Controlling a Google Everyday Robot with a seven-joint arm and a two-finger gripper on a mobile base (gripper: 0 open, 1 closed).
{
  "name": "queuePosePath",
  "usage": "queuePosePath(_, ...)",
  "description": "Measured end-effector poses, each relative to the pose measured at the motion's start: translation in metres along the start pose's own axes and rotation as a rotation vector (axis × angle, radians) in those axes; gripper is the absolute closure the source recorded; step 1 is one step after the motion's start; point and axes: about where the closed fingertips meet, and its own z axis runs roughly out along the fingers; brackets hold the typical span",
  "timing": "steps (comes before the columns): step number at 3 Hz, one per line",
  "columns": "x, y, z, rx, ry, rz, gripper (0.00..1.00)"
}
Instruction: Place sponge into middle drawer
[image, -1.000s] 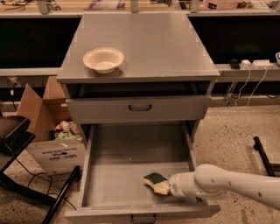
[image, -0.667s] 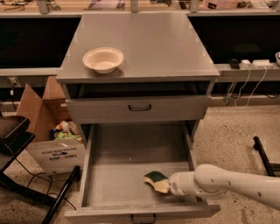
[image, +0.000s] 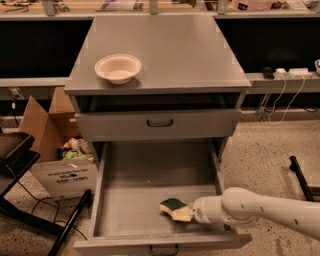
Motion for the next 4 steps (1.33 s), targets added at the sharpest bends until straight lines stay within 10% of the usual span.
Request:
queuePosePath(2, -0.010, 0.019, -0.029, 0.049, 0.077, -0.035, 0.00)
queuePosePath(4, 0.004, 0.059, -0.121, 0.167, 0.307, -0.060, 0.00)
